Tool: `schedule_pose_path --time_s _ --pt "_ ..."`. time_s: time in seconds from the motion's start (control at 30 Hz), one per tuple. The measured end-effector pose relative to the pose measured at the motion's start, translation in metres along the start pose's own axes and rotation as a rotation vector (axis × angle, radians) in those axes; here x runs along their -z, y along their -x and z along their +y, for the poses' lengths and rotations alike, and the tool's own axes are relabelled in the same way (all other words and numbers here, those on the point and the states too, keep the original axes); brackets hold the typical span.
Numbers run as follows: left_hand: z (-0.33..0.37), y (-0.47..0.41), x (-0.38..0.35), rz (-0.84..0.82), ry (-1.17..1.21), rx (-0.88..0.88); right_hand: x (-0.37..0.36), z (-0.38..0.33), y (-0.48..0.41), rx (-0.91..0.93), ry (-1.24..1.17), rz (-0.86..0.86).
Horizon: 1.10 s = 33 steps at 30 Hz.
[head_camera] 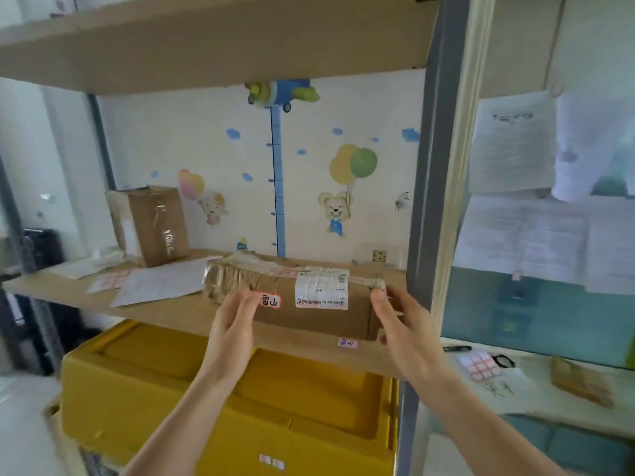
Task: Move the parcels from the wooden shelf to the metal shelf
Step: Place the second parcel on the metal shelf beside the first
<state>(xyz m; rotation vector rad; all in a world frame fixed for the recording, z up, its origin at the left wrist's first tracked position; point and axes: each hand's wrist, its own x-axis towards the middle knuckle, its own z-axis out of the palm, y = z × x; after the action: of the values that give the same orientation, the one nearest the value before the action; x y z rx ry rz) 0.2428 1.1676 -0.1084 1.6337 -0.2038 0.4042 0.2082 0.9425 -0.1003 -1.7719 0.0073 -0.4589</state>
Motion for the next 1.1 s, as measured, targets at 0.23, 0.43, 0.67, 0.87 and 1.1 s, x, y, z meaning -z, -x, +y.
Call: schedule_pose_path --time_s 0.23,0.43,0.67,0.87,1.1 --pt "-0.032 -0.055 -0.017 -0.31 -0.198 0.085 -0.037 0.029 -0.03 -0.12 0.238 0.254" --pt "-0.042 -0.071 -0.02 -0.523 -0.33 -0.043 -0.042 0.028 -0.028 -0.202 0.42 0.286" --pt "-0.038 -0.089 0.0 -0.243 -0.42 -0.342 -0.039 0.019 -0.027 -0.283 0.492 0.258" --pt "-0.037 -0.15 0.028 -0.393 -1.047 -0.341 -0.048 0.015 -0.027 -0.18 0.692 0.259" --pt "-0.048 -0.156 0.052 -0.45 -1.0 -0.41 -0.049 0.017 -0.041 -0.087 0.932 0.234"
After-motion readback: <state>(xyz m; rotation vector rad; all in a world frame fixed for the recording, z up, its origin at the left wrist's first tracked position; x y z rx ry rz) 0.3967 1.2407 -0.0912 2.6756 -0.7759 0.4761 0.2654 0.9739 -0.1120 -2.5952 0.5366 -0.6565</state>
